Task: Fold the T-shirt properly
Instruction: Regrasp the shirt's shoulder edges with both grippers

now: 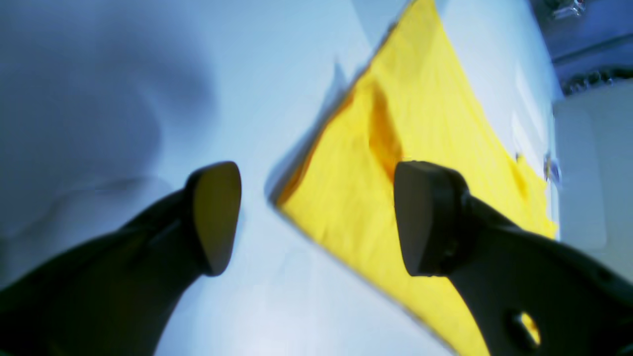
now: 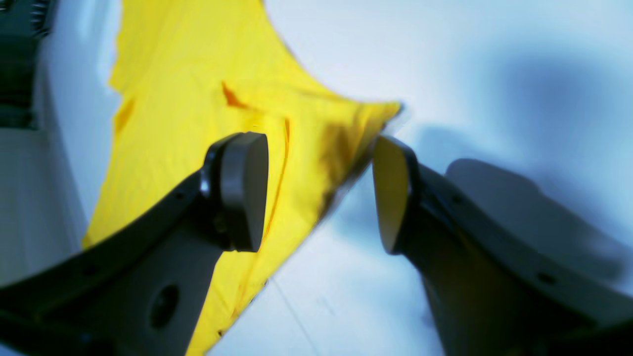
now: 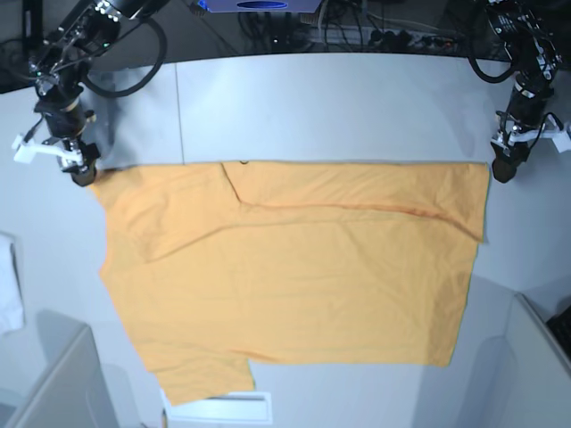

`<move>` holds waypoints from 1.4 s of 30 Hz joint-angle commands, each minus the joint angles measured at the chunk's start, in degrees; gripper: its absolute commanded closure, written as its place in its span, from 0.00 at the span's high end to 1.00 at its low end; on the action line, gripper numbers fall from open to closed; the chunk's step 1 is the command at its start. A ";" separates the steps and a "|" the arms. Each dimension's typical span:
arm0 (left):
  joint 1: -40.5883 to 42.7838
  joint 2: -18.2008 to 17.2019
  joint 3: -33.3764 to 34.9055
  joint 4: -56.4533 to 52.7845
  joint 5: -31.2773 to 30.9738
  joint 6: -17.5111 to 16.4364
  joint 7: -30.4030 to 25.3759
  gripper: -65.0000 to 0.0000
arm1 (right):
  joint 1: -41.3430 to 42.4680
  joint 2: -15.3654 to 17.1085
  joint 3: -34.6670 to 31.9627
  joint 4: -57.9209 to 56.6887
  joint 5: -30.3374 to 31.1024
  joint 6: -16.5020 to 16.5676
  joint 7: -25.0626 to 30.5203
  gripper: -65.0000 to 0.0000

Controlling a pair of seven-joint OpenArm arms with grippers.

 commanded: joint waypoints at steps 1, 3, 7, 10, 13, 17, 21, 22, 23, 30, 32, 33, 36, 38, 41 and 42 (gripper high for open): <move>-0.90 -1.06 0.16 0.42 -0.23 -0.90 -0.98 0.71 | 0.56 0.70 0.07 0.88 1.18 0.32 0.94 0.49; -1.95 0.00 0.25 -0.46 0.74 -0.90 -0.81 0.71 | 0.30 0.62 0.07 0.79 1.18 0.32 0.85 0.49; -3.54 1.05 0.07 -3.63 3.03 -0.90 -0.81 0.71 | 0.21 -0.18 0.25 -0.71 1.27 0.32 0.85 0.49; -4.15 1.49 0.16 -4.86 4.35 -0.90 -0.81 0.71 | 0.30 -0.09 0.51 -3.52 1.45 0.32 1.03 0.49; -5.03 2.02 0.16 -6.26 5.05 -0.99 -0.98 0.71 | 2.14 0.00 0.51 -6.42 1.36 0.32 1.29 0.49; -6.61 2.46 0.33 -7.32 4.96 -0.99 -0.72 0.71 | 5.92 2.20 0.16 -11.78 1.18 0.32 1.29 0.49; -6.35 2.11 2.00 -9.08 4.96 -0.99 -0.98 0.71 | 7.95 2.55 0.42 -15.74 1.18 0.32 1.21 0.49; -6.09 2.11 2.00 -9.08 4.96 -0.99 -0.98 0.71 | 7.77 2.73 0.25 -16.00 1.18 0.32 1.29 0.50; -5.65 2.20 1.83 -9.25 4.96 -0.99 -0.89 0.71 | 7.68 2.73 0.42 -16.27 1.18 0.32 1.21 0.50; -6.88 2.46 2.09 -9.78 4.96 -0.99 -0.98 0.71 | 9.70 3.52 -0.02 -18.38 1.10 0.41 1.03 0.50; -7.23 2.28 2.09 -10.75 4.96 -0.99 -1.07 0.71 | 10.14 3.69 -0.02 -21.01 1.10 0.41 1.29 0.50; -7.32 2.20 2.09 -11.36 4.96 -0.99 -0.98 0.71 | 10.32 3.69 -0.02 -22.33 1.10 0.50 1.29 0.50; -7.58 2.28 2.09 -11.89 4.96 -0.99 -0.98 0.71 | 10.85 4.66 -0.02 -24.44 1.10 0.67 1.29 0.50; -7.67 2.28 2.09 -12.42 4.96 -0.99 -0.98 0.71 | 10.94 4.66 -0.11 -24.62 1.10 0.67 1.29 0.50; -8.63 2.28 2.09 -13.65 4.96 -0.99 -0.81 0.71 | 10.94 4.75 -0.81 -24.71 1.10 0.67 1.29 0.49; -8.90 2.28 2.09 -14.35 4.96 -0.99 -0.81 0.71 | 10.94 4.84 -1.78 -24.71 1.10 0.67 1.29 0.49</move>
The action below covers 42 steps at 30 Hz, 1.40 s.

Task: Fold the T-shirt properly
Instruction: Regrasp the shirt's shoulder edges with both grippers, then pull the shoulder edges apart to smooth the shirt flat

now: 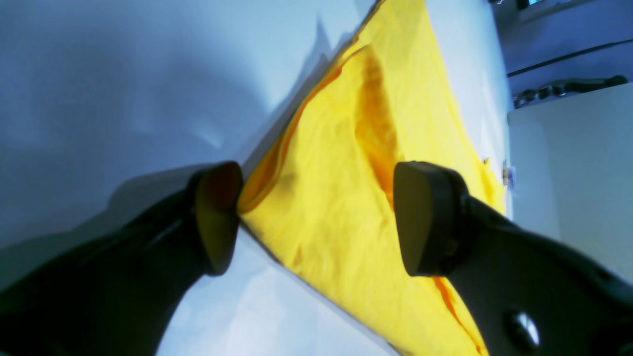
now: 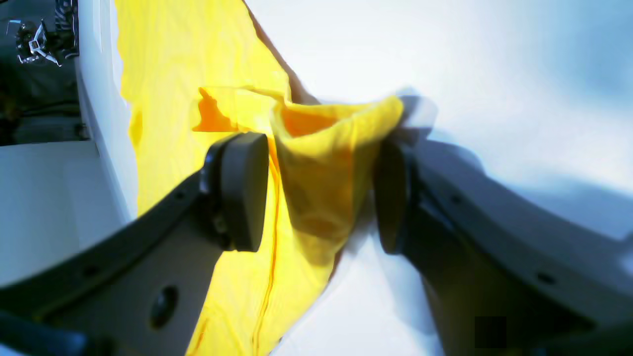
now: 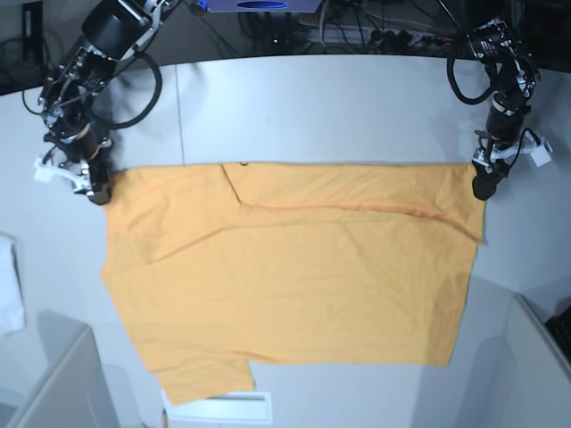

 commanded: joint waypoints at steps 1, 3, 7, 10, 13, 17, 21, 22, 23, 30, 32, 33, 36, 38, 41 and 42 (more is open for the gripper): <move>-0.07 -0.19 0.13 -1.31 2.62 2.53 2.60 0.71 | -0.02 0.16 -0.90 -0.09 -1.81 -1.34 -2.07 0.49; -0.16 -0.19 0.13 -2.45 2.62 2.53 2.60 0.71 | -0.10 0.16 -1.78 -0.09 -1.81 -1.34 -2.07 0.49; -0.16 -0.19 0.13 -2.98 2.62 2.53 2.60 0.69 | -0.10 0.16 -1.78 -0.18 -1.81 -1.34 -1.98 0.49; -0.16 -0.19 0.13 -3.07 2.62 2.53 2.69 0.54 | -0.10 0.16 -1.78 -0.18 -1.81 -1.34 -1.90 0.49; -0.16 -0.27 0.13 -2.98 2.62 2.53 2.69 0.31 | -0.10 0.07 -1.78 -0.18 -1.81 -1.34 0.65 0.49; 0.02 -0.36 0.13 -3.15 2.62 2.53 2.69 0.05 | -0.19 0.07 -1.78 -0.18 -1.81 -1.34 2.24 0.43; 0.55 -0.45 0.13 -2.36 2.36 2.53 2.78 0.00 | 0.16 0.25 -1.34 -3.08 -1.72 -1.34 2.32 0.00; 0.63 -0.45 0.13 -1.92 2.36 2.53 3.31 0.00 | 0.16 0.86 -1.26 -3.96 -1.55 -1.34 2.32 0.00; 0.63 -0.54 0.13 -1.40 2.53 2.53 4.89 0.00 | 0.16 1.48 -1.26 -4.58 -1.37 -1.34 2.32 0.00; 1.42 -1.59 -0.31 5.11 2.53 2.53 12.36 0.00 | -0.19 1.65 1.38 -1.15 -1.28 -1.78 -0.58 0.00; 2.66 -1.59 -0.31 8.10 2.45 2.53 12.36 0.00 | 0.07 1.65 2.61 -0.45 -1.28 -1.78 -3.13 0.00; 2.83 -1.59 -0.31 9.33 2.53 2.62 12.45 0.00 | 0.16 1.65 3.05 -0.36 -1.28 -1.78 -3.92 0.00; 5.47 -1.59 -0.31 12.14 2.53 2.70 12.45 0.00 | 0.42 1.92 4.28 0.08 -1.37 -1.78 -5.32 0.00; 7.23 -1.59 -0.31 13.46 2.53 2.70 12.45 0.00 | -0.10 2.00 5.25 2.02 -1.37 -1.78 -6.38 0.00; 10.22 -1.59 -0.40 14.69 2.53 2.70 12.45 0.00 | -2.30 1.57 5.69 6.85 -1.37 -1.78 -9.02 0.00; 11.53 -1.68 -0.40 15.13 2.45 2.62 12.45 0.00 | -3.53 1.57 5.69 8.61 -1.37 -1.78 -9.28 0.00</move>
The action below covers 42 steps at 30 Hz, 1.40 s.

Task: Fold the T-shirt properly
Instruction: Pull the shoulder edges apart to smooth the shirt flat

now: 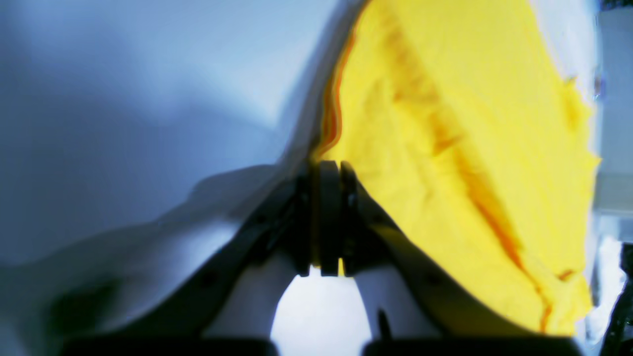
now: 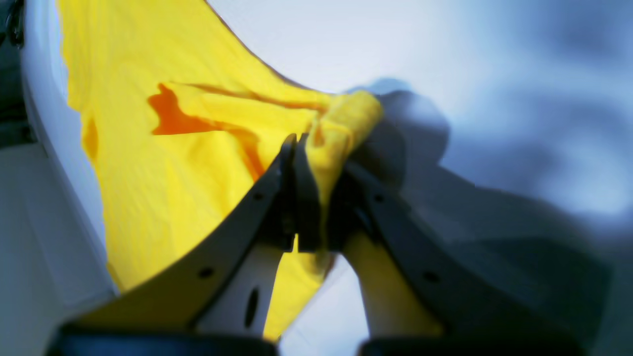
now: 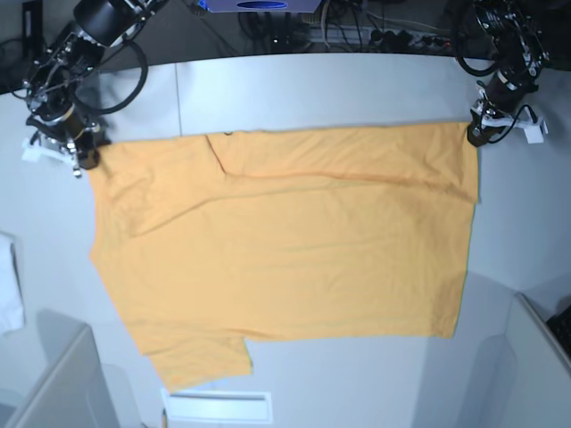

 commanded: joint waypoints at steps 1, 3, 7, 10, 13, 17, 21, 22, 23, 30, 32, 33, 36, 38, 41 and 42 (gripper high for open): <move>1.16 -0.81 -0.29 1.80 -0.88 -0.29 -0.71 0.00 | -0.61 0.41 0.09 2.45 0.95 0.63 0.38 0.00; 2.56 -0.72 -0.29 3.12 -0.88 -0.29 -0.71 0.00 | -2.10 -0.56 0.01 4.47 0.95 0.63 0.38 0.00; 5.82 -0.45 -0.29 7.16 -0.88 -0.29 -0.71 0.00 | -4.83 -0.56 0.01 7.20 0.95 0.63 0.29 0.00; 8.19 -0.63 -0.29 9.01 -0.96 -0.29 -0.71 0.00 | -7.29 -0.74 -0.17 9.49 0.95 0.63 -0.76 0.00; 10.12 -0.63 -0.29 9.98 -0.96 -0.38 -0.71 0.00 | -9.58 -0.82 0.09 10.80 0.86 0.63 -2.26 0.00; 11.44 -0.54 -0.29 10.15 -0.96 -0.38 -0.71 0.00 | -11.42 -0.91 0.09 12.39 0.77 0.63 -2.52 0.00; 13.11 -0.63 -0.29 10.33 -0.96 -0.38 -0.71 0.00 | -12.83 -0.91 0.01 12.47 0.77 0.63 -2.61 0.00; 13.64 -0.63 -0.29 10.59 -0.96 -0.38 -0.71 0.00 | -13.18 -0.91 0.01 12.47 0.77 0.63 -2.61 0.00; 13.90 -0.63 -0.29 11.03 -0.96 -0.38 -0.71 0.00 | -13.44 -0.91 0.01 12.47 0.77 0.63 -2.61 0.00; 15.66 -0.63 -0.29 11.91 -0.88 -0.38 -0.71 0.00 | -15.99 -0.82 0.01 12.65 0.77 0.63 -2.61 0.00; 16.01 -0.63 -0.29 11.91 -0.88 -0.38 -0.71 0.00 | -16.87 -0.91 0.01 13.88 0.77 0.63 -2.61 0.00; 16.01 -0.63 -0.29 11.91 -0.88 -0.38 -0.71 0.00 | -17.14 -1.00 -0.17 14.50 0.77 0.63 -2.61 0.00; 16.01 -0.63 -0.38 11.91 -0.88 -0.38 -0.71 0.00 | -17.49 -1.00 -0.17 14.94 0.86 0.63 -2.61 0.00; 16.01 -0.63 -0.38 11.91 -0.88 -0.38 -0.71 0.00 | -17.49 -1.00 -0.08 14.94 0.86 0.63 -2.61 0.00; 16.01 -0.63 -0.38 11.91 -0.88 -0.38 -0.71 0.00 | -17.58 -1.00 -0.17 14.94 0.86 0.63 -2.61 0.00; 16.10 -0.63 -0.38 11.91 -0.88 -0.38 -0.71 0.00 | -17.58 -1.00 -0.17 14.94 0.86 0.63 -2.61 0.00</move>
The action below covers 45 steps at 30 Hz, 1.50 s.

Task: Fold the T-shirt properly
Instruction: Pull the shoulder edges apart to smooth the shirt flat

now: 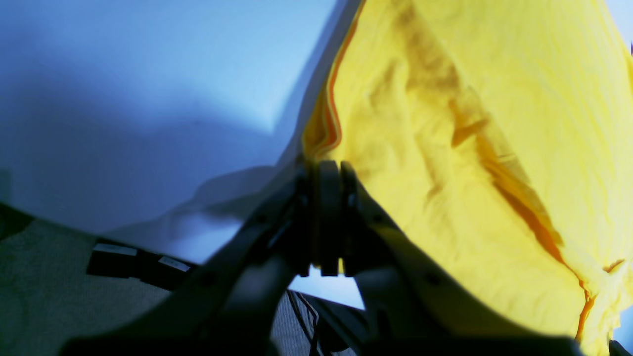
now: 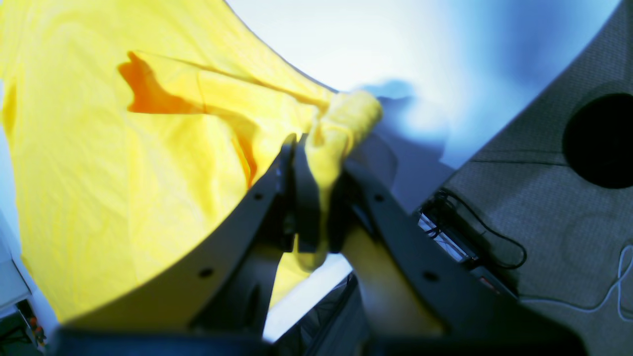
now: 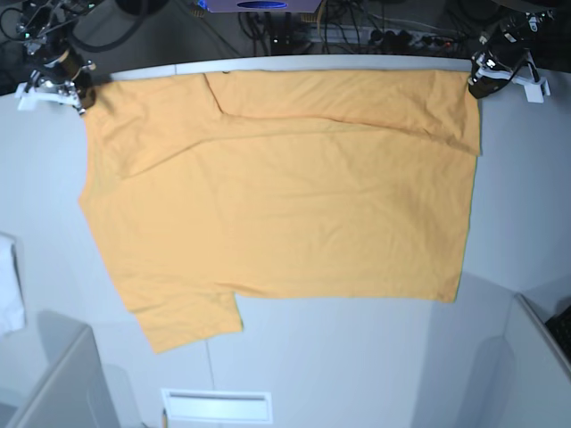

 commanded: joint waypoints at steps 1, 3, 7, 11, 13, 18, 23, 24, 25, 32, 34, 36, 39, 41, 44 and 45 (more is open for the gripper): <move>0.61 -0.61 -0.53 1.05 -0.77 -0.18 -0.73 0.00 | -0.16 0.66 0.18 1.10 0.46 0.41 0.58 0.00; 0.61 -0.61 -0.53 1.05 -0.77 -0.18 -0.73 0.00 | -0.16 0.66 0.18 1.10 0.46 0.41 0.58 0.00; 1.22 -0.61 -0.53 1.05 -0.77 -0.18 -0.73 0.00 | -0.16 0.66 0.35 1.10 0.38 0.41 -1.97 0.00; 1.49 -0.61 -0.53 1.05 -0.77 -0.18 -0.73 0.00 | -0.24 0.66 0.35 1.10 0.29 0.41 -2.41 0.00; 2.01 -0.61 -0.53 1.05 -0.77 -0.18 -0.73 0.00 | -0.33 0.66 0.35 1.10 0.29 0.41 -2.41 0.00; 2.10 -0.61 -0.53 1.05 -0.68 -0.18 -0.73 0.00 | -1.03 0.66 0.44 1.10 0.29 0.41 -2.06 0.00; 1.66 -0.70 -3.35 1.05 -0.68 -0.18 -0.82 0.00 | -0.68 0.75 0.44 1.10 0.20 0.41 -1.97 0.00; 1.57 -0.70 -4.23 1.05 -0.59 -0.18 -0.82 0.00 | -0.60 0.75 0.44 1.10 0.20 0.41 -1.97 0.00; 1.57 -0.70 -4.75 1.05 -0.59 -0.18 -0.82 0.00 | -0.51 0.75 0.44 1.10 0.20 0.41 -1.97 0.00; 1.66 -0.78 -6.95 0.70 -0.59 -0.18 -0.82 0.00 | -0.86 -1.45 0.00 1.36 0.20 0.41 -2.23 0.00; 1.75 -0.70 -6.60 0.70 -0.59 -0.18 -0.82 0.00 | -1.21 -1.89 0.09 2.33 0.20 0.41 -2.14 0.00; 1.92 -0.70 -6.51 0.70 -0.59 -0.18 -0.73 0.00 | -1.65 -2.06 0.09 2.77 0.20 0.41 -1.97 0.00; 2.01 -0.70 -6.51 0.61 -0.59 -0.18 -0.73 0.00 | -1.65 -2.06 0.35 2.77 0.20 0.41 -1.97 0.00; 2.01 -0.61 -6.42 0.70 -0.59 -0.18 -0.73 0.00 | -1.65 -1.98 0.35 2.86 0.20 0.41 -1.97 0.00; 2.10 -0.52 -6.42 0.78 -0.59 -0.18 -0.73 0.00 | -1.91 -1.98 0.44 2.86 0.20 0.41 -1.97 0.00; 2.19 -0.52 -6.42 0.78 -0.59 -0.18 -0.73 0.00 | -2.18 -1.98 0.44 2.86 0.20 0.41 -2.06 0.00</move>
